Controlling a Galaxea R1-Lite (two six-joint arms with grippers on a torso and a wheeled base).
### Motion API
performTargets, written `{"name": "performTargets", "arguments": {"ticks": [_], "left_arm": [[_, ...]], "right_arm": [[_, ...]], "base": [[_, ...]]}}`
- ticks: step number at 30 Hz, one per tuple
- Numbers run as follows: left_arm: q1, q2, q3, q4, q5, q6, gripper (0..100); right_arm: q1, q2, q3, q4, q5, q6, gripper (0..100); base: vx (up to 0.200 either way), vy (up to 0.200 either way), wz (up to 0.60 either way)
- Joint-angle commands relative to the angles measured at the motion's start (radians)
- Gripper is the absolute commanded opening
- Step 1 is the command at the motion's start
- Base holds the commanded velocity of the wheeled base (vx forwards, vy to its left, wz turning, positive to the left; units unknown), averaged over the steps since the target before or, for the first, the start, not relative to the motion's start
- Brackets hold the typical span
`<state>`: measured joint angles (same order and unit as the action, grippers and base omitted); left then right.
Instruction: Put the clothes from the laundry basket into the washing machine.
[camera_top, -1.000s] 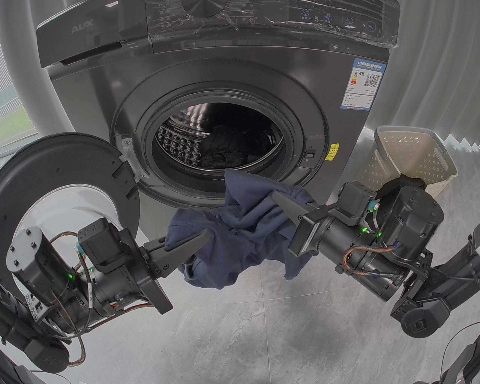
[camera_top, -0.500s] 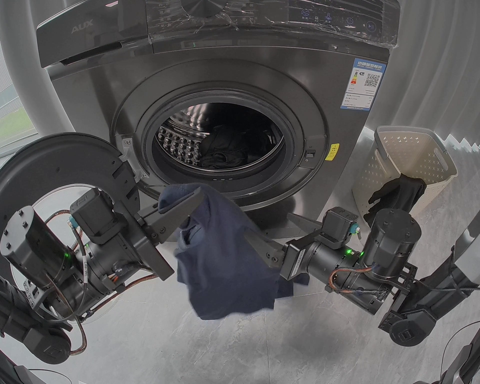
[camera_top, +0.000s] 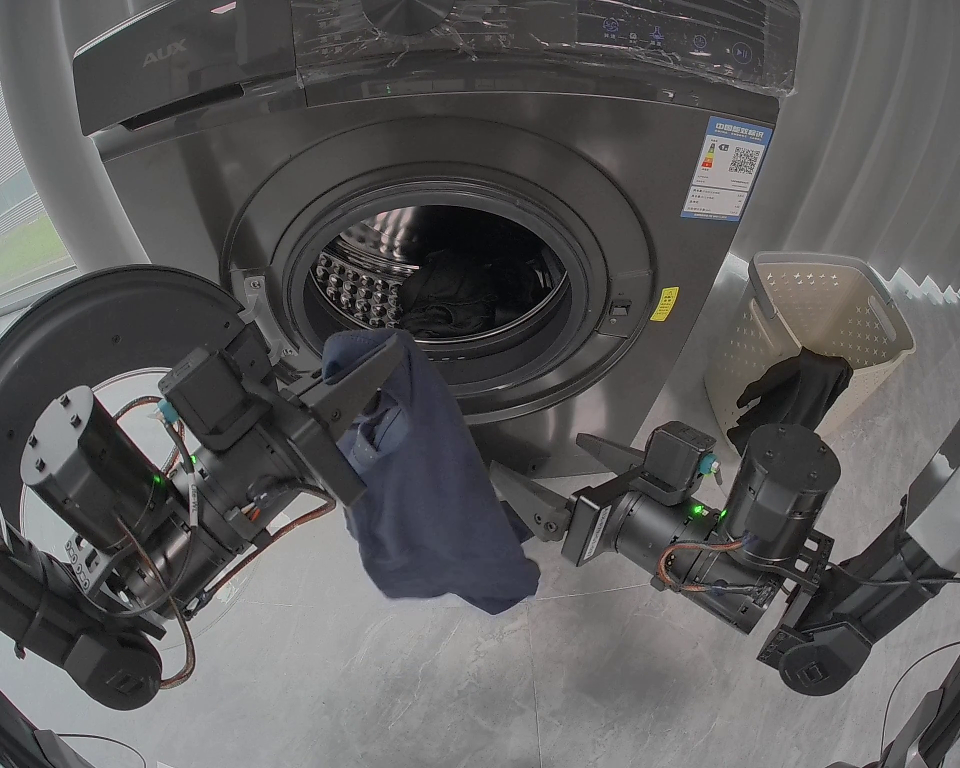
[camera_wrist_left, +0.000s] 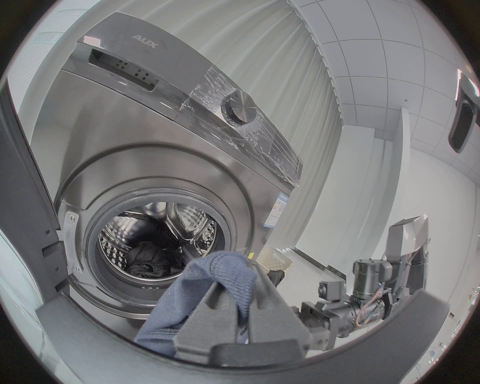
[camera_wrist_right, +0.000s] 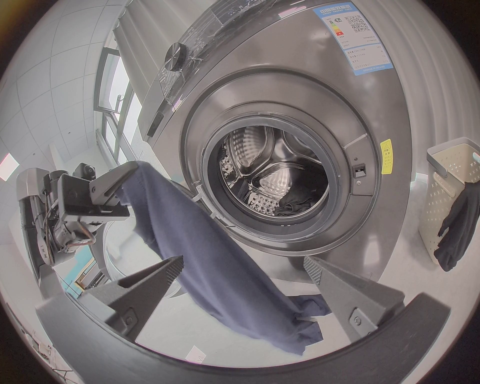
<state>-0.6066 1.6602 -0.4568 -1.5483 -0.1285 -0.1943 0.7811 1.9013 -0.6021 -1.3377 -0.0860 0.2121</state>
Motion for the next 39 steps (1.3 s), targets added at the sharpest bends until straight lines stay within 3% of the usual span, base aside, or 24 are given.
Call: {"name": "performTargets", "arguments": {"ticks": [1, 8, 17, 28, 39], "left_arm": [[0.002, 0.024, -0.042, -0.001, 0.024, -0.002, 0], [0.004, 0.044, -0.105, -0.001, 0.095, -0.007, 0], [0.028, 0.062, -0.157, -0.001, 0.136, -0.008, 0], [0.028, 0.066, -0.166, -0.001, 0.142, -0.008, 0], [0.03, 0.059, -0.166, -0.001, 0.142, -0.007, 0]], "right_arm": [[0.012, -0.002, 0.001, 0.0, 0.0, 0.0, 100], [0.052, 0.009, -0.001, -0.021, 0.005, -0.002, 100], [0.107, 0.058, -0.038, -0.029, 0.005, -0.014, 100], [0.144, 0.199, -0.183, -0.046, -0.001, -0.04, 100], [0.118, 0.325, -0.344, -0.054, -0.005, -0.037, 100]], "base": [[0.0, 0.0, 0.0], [0.0, 0.0, 0.0], [0.0, 0.0, 0.0], [0.0, 0.0, 0.0], [0.0, 0.0, 0.0]]}}
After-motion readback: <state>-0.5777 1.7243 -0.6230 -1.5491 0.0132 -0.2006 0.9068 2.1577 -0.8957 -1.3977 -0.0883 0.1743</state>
